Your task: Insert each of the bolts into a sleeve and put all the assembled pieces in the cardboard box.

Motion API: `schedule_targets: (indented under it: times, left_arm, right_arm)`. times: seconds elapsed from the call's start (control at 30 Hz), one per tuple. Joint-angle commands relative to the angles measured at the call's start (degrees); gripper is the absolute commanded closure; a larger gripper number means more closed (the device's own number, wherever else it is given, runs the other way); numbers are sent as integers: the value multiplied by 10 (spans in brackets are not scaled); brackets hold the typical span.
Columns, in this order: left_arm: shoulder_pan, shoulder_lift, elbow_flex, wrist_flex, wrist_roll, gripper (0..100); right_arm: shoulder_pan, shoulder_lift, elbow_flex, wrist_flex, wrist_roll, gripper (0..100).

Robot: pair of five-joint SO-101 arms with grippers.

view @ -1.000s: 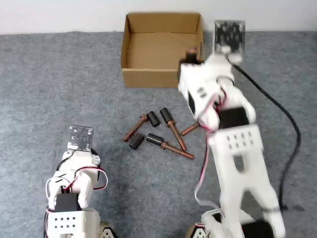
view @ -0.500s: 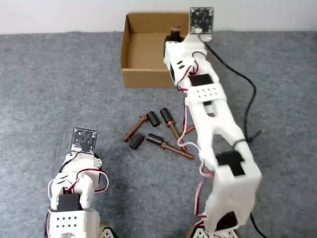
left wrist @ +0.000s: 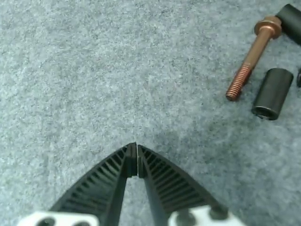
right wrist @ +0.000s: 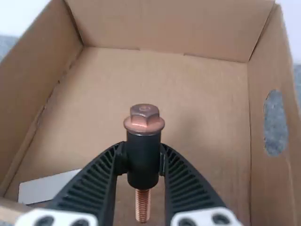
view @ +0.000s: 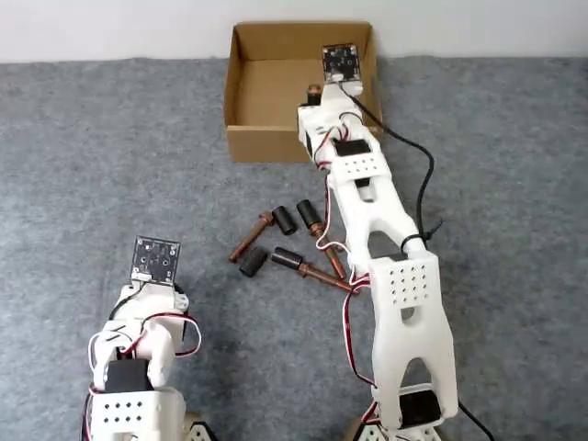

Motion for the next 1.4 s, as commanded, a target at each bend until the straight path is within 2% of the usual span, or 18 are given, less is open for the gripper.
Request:
schedule_targets:
  times: [0.0,0.17,0.23,0.33,0.47,0.5,0.57,0.63,1.0,1.23,1.37]
  left_arm:
    - [-3,-5,-4,-15,-4,995]
    - [-3,-5,-4,-16,-4,995]
    - [-2,-5,-4,-16,-4,995]
    - [-2,-5,-4,-16,-5,995]
    - [-2,-5,-4,-16,-4,995]
    - [-2,-5,-4,-16,-4,995]
    - [-3,-5,-4,-16,-4,995]
    - [-3,-5,-4,-16,-4,995]
    - [-4,-5,-4,-14,-4,995]
    - [-4,-5,-4,-14,-4,995]
    - [-4,-5,-4,-14,-4,995]
  right_arm:
    - [-1,15,-103,54,5,980]
    - [0,51,-200,131,3,819]
    - [0,58,-235,163,2,794]
    - [0,61,-289,196,2,838]
    - [-3,59,-374,237,5,986]
    - [-3,59,-398,255,5,995]
    - [-7,62,-441,299,5,966]
    - [-12,64,-475,355,15,986]
    - [-23,50,-535,621,217,990]
    - [-23,46,-535,761,226,991]
    - [-23,44,-521,762,227,988]
